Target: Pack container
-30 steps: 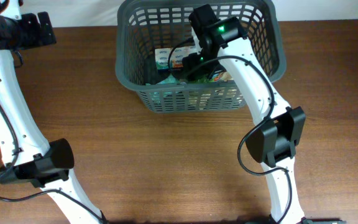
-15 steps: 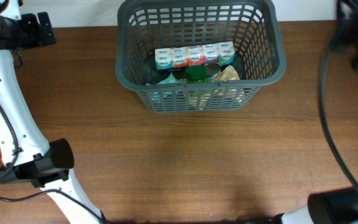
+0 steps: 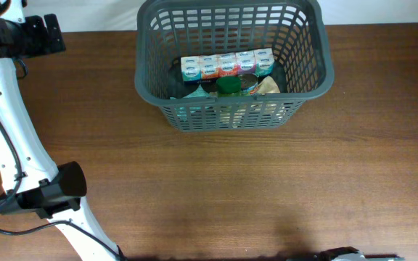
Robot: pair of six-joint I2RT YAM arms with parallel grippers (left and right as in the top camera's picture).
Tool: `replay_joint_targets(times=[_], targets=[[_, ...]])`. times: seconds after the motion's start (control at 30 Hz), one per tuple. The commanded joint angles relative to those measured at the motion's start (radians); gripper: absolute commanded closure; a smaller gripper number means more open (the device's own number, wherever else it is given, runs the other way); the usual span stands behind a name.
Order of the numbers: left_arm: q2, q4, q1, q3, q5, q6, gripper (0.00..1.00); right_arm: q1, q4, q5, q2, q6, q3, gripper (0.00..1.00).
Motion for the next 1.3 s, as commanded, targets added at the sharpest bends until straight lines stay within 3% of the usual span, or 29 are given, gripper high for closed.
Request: replay_joint_targets(times=[0.0, 0.23, 0.4, 0.6, 0.67, 0.9, 1.03, 1.27], targets=[[-0.002, -0.001, 0.002, -0.002, -0.003, -0.014, 0.01, -0.006, -0.006, 0.025, 0.027, -0.097, -0.058, 0.01], [-0.002, -0.001, 0.002, -0.002, -0.003, -0.013, 0.01, -0.017, -0.006, 0.050, 0.024, -0.119, -0.399, 0.01], [-0.002, -0.001, 0.002, -0.002, -0.003, -0.013, 0.01, -0.167, 0.087, -0.047, -0.025, -0.028, -0.697, 0.01], [-0.002, -0.001, 0.002, -0.002, -0.003, -0.013, 0.01, -0.311, 0.567, -0.202, -0.263, -0.028, -1.271, 0.01], [-0.002, -0.001, 0.002, -0.002, -0.003, -0.013, 0.01, -0.296, 0.933, -0.233, -0.440, -0.019, -1.724, 0.01], [-0.002, -0.001, 0.002, -0.002, -0.003, -0.013, 0.01, -0.286, 1.500, -0.315, -0.694, -0.016, -2.479, 0.01], [-0.002, -0.001, 0.002, -0.002, -0.003, -0.013, 0.01, -0.279, 1.619, -0.314, -0.914, -0.017, -2.776, 0.01], [-0.002, -0.001, 0.002, -0.002, -0.003, -0.013, 0.01, -0.230, 1.617, -0.314, -1.186, -0.017, -2.887, 0.01]])
